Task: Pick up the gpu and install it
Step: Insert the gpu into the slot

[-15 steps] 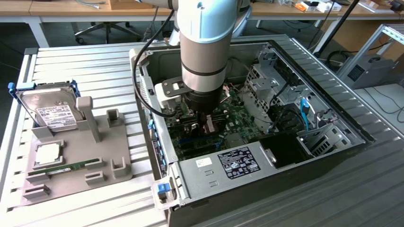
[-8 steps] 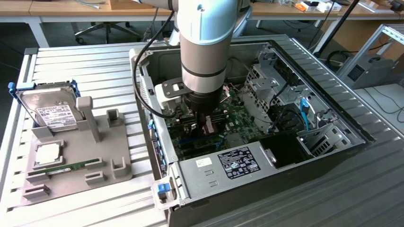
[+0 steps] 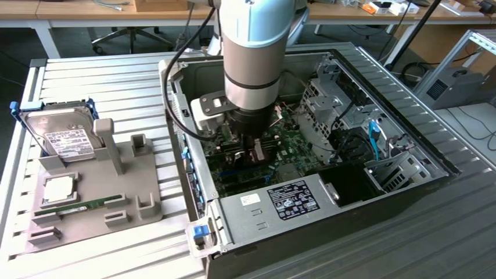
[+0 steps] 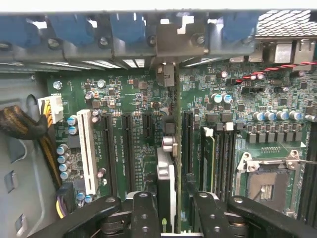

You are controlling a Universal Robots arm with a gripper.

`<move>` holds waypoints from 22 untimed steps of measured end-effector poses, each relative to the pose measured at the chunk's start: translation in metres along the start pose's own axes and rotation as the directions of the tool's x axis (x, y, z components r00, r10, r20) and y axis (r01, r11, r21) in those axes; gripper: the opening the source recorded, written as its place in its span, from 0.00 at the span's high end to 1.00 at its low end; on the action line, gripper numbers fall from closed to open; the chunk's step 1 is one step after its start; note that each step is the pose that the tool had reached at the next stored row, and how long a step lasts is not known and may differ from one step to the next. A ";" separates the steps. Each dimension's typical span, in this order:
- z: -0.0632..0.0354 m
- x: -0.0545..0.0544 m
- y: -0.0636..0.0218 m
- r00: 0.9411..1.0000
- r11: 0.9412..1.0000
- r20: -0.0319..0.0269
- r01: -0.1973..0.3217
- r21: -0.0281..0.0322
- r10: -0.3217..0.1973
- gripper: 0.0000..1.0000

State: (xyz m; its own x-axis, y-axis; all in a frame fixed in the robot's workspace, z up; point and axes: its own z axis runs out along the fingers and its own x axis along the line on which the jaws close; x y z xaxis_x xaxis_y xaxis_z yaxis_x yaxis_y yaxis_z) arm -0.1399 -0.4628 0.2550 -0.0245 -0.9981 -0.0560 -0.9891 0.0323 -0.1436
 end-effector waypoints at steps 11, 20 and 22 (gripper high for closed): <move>-0.0036 0.000 -0.0049 1.000 0.997 -0.002 -0.004 -0.076 0.004 0.65; -0.0065 -0.001 -0.0078 1.000 0.996 -0.003 -0.005 -0.089 0.005 0.65; -0.0062 -0.001 -0.0112 1.000 0.996 -0.003 -0.005 -0.091 0.005 0.65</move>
State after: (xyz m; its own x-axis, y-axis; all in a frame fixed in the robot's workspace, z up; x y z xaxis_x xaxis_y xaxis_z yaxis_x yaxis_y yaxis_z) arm -0.1297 -0.4628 0.2628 -0.0296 -0.9981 -0.0539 -0.9981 0.0324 -0.0527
